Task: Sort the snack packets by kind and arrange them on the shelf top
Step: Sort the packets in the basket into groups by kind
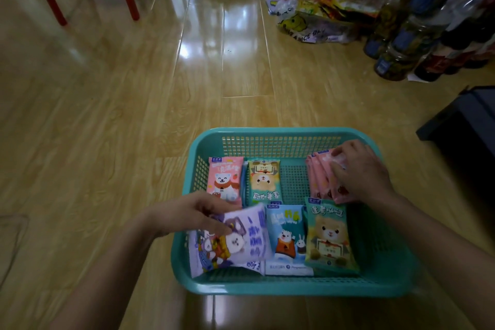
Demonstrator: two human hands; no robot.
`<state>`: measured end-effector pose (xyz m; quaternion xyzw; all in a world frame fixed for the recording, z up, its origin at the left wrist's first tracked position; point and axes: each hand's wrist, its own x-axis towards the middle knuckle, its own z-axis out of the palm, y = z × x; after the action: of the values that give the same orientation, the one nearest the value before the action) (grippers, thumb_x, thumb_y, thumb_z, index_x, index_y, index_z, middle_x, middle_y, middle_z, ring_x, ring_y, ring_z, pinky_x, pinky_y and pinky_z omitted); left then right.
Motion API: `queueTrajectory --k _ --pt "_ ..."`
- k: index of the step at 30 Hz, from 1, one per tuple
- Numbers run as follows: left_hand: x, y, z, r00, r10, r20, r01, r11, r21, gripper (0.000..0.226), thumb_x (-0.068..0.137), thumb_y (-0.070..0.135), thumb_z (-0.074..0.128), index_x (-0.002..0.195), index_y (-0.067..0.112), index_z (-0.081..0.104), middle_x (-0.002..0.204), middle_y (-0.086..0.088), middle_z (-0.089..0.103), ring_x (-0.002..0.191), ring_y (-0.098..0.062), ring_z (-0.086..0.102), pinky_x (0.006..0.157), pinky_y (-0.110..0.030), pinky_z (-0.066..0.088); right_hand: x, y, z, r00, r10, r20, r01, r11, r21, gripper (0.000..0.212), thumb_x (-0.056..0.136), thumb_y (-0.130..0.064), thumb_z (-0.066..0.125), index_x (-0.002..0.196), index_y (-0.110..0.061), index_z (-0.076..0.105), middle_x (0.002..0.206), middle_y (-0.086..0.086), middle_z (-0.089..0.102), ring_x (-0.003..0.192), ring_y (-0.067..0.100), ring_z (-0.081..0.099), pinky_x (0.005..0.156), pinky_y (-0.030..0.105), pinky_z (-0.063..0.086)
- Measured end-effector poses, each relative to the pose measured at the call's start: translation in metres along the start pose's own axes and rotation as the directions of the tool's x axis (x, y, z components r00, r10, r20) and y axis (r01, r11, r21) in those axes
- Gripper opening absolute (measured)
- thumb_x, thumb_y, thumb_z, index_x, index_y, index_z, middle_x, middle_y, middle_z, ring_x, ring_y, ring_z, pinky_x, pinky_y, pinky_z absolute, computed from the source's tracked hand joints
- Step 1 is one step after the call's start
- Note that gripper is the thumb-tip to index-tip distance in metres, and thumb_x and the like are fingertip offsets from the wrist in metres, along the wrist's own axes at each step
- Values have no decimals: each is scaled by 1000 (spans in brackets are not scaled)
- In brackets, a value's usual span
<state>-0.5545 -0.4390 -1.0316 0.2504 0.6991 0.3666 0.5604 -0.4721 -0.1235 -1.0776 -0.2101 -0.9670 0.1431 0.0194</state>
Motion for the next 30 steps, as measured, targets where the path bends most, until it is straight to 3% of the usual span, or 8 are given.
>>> queueTrajectory --k 2,4,8,11,15,19,22,30 --pt "12 -2 4 997 -25 77 10 981 192 31 87 9 63 118 12 65 107 -9 71 93 -15 68 78 -19 53 2 -6 -1 999 -7 32 7 1000 25 21 89 -24 53 108 -15 58 112 2 53 106 21 49 81 33 39" --pt "24 -7 8 999 -13 41 -3 931 364 31 85 11 65 115 16 67 109 -7 70 95 -15 66 79 -15 50 5 -15 -1 998 -24 59 20 998 66 19 90 -25 52 106 -16 58 108 0 54 103 19 51 81 32 41" --pt "30 -5 18 983 65 -174 96 627 773 32 82 31 67 114 23 69 112 0 58 102 -15 53 87 -25 45 5 -34 6 990 -104 95 86 981 176 16 92 -23 51 102 -15 61 97 -6 56 94 13 51 91 34 44" --pt "36 -6 21 898 129 -421 177 769 614 30 86 31 62 112 16 65 113 0 55 105 -15 51 92 -27 45 2 -50 15 978 -111 176 61 962 265 15 92 -18 53 103 -13 62 100 1 62 90 14 56 82 31 49" --pt "61 -17 9 649 44 -759 307 898 314 39 88 30 59 121 11 49 120 -5 54 106 -21 53 92 -33 46 1 -70 34 961 -63 268 -17 958 286 20 92 -26 54 106 -14 61 99 2 65 93 17 60 82 35 52" --pt "85 -28 8 618 -45 -785 350 910 224 55 82 33 66 124 7 40 123 -12 53 110 -28 53 93 -38 46 7 -86 58 892 51 449 -153 969 194 53 87 -48 56 124 -11 46 116 7 58 102 24 57 78 33 46" --pt "98 -29 6 583 -18 -813 401 876 268 72 78 34 71 131 3 33 128 -17 49 116 -31 48 97 -37 41 7 -95 75 880 136 454 -227 962 153 77 80 -54 61 133 -6 33 132 12 48 116 30 52 86 35 45" --pt "102 -26 4 568 -46 -822 393 892 222 75 66 27 82 119 3 35 122 -18 49 113 -31 47 93 -35 40 8 -97 96 853 249 459 -338 933 122 82 71 -49 75 126 0 41 125 15 54 112 31 55 79 33 47"
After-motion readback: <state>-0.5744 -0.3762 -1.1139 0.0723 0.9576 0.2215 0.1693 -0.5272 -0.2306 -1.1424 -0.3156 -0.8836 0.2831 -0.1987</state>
